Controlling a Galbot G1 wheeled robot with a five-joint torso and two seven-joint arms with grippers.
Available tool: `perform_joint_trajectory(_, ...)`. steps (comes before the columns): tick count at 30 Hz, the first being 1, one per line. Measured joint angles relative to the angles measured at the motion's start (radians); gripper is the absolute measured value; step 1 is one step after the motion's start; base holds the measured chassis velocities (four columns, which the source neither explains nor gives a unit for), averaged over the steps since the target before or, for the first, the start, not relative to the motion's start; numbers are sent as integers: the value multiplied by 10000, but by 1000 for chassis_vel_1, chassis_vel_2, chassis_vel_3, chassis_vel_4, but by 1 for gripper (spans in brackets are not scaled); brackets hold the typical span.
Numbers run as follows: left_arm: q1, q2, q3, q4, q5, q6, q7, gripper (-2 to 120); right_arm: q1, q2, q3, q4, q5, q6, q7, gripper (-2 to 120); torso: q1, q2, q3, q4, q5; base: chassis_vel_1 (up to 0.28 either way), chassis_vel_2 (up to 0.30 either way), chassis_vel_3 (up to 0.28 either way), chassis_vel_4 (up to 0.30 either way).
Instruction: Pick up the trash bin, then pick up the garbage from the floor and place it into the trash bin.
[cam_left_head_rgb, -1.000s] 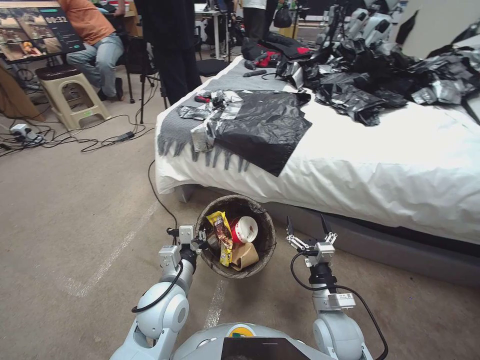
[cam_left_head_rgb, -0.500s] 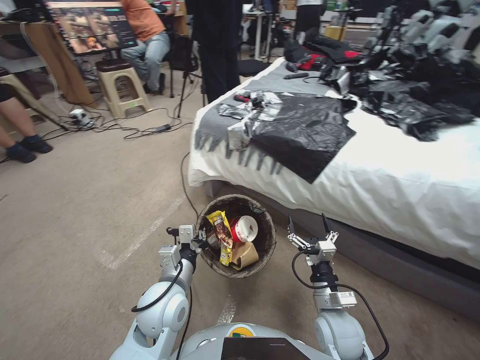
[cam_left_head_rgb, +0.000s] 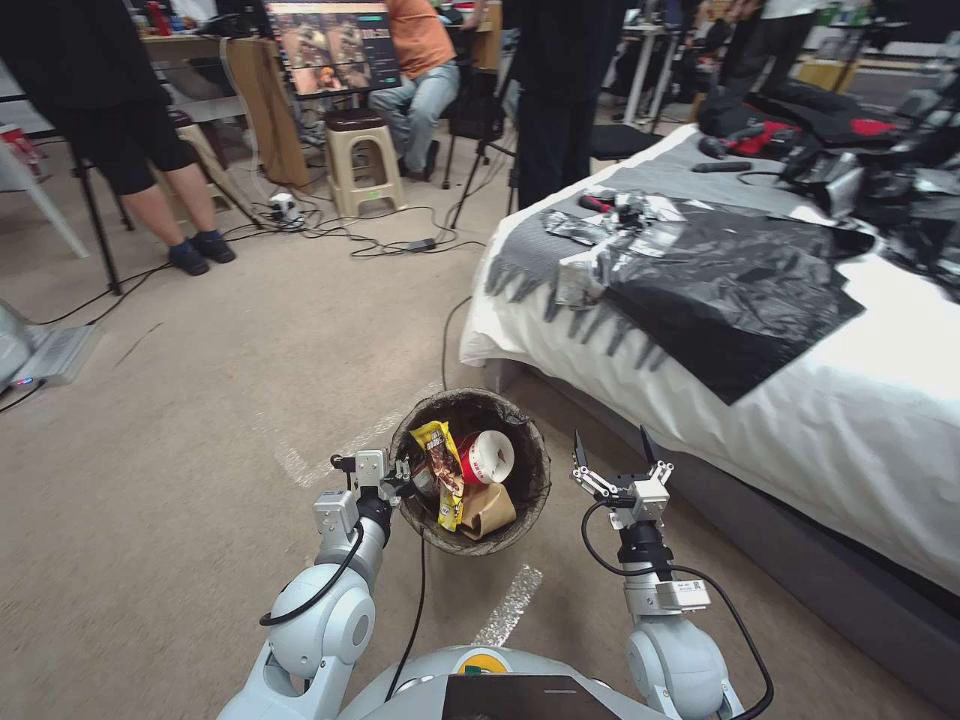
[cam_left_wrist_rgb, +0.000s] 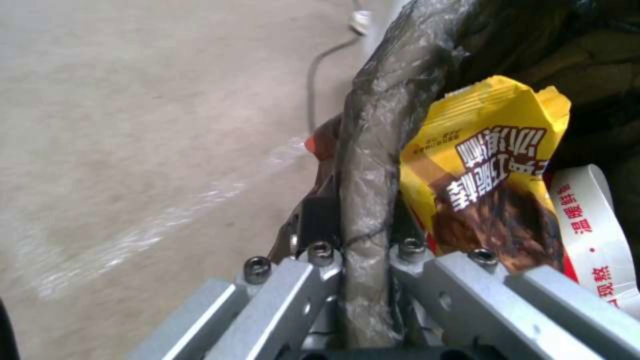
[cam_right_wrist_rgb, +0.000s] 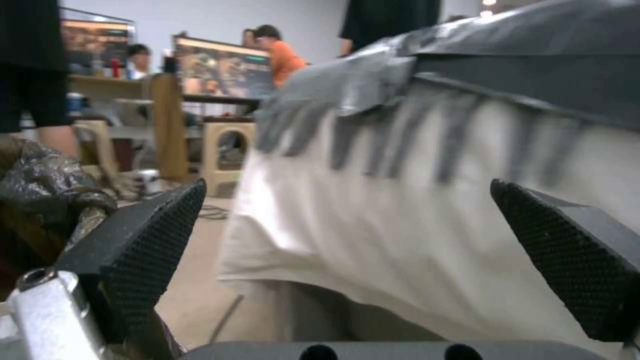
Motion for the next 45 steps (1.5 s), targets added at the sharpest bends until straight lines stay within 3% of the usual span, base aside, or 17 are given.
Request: perform_joint_trajectory(45,55,18,-50,-75,36,-214,32,0,78,-31,-25,-193,41,47,-247,100,0,0,0,-1,1,117,116,121,114)
